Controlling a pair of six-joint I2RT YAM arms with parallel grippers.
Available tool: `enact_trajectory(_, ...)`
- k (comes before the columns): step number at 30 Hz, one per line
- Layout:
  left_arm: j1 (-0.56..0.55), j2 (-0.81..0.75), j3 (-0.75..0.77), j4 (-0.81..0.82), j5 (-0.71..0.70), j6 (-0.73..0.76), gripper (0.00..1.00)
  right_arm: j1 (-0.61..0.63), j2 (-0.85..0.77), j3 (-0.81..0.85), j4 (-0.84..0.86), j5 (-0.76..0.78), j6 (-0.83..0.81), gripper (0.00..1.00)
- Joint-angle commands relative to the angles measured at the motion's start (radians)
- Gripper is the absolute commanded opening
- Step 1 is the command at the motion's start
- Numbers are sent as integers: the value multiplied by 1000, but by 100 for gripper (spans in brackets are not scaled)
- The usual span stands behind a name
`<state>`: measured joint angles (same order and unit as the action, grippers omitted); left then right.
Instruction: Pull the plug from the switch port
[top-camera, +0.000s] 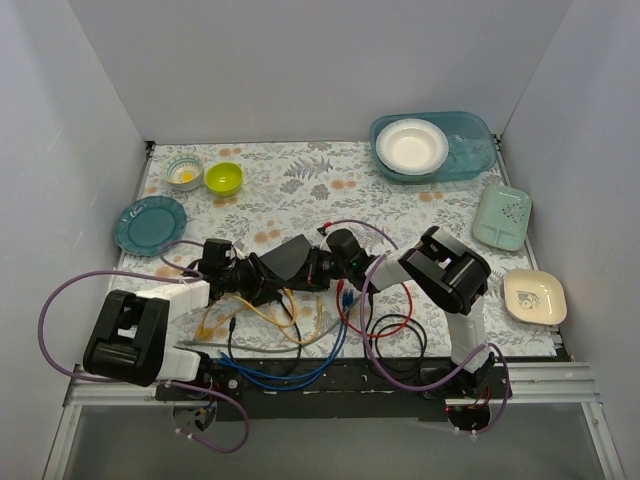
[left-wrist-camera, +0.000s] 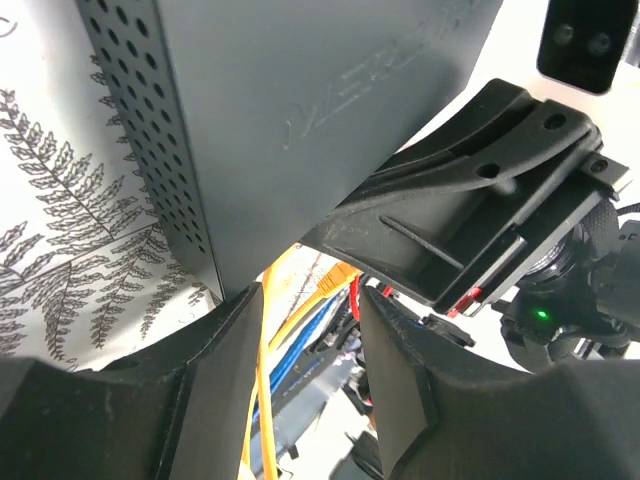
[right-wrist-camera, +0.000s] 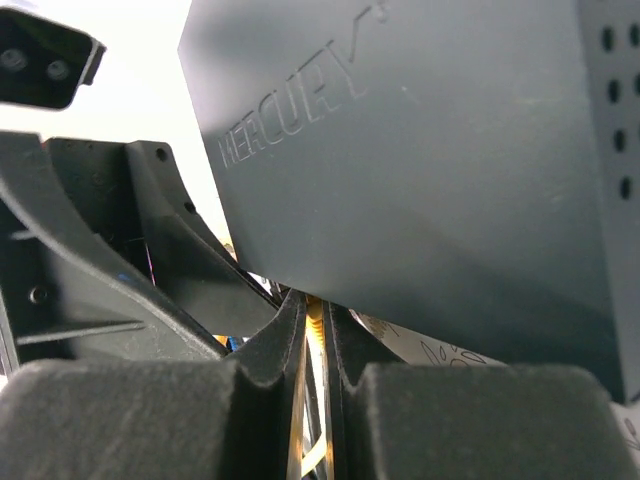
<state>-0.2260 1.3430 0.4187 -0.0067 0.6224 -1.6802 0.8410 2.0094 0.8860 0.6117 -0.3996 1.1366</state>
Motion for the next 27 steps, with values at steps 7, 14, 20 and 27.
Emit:
enact_trajectory(7,2,113,60,-41,-141,40,43,23,-49,-163,-210,11,-153,1)
enact_trajectory(14,4,134,118,-68,-170,48,44,-5,-187,-297,-239,58,-205,1)
enact_trajectory(20,11,96,190,-137,-219,80,44,-5,-357,-191,-370,217,-320,31)
enact_trajectory(27,22,-4,252,-223,-323,62,46,-83,-248,293,-694,378,-477,38)
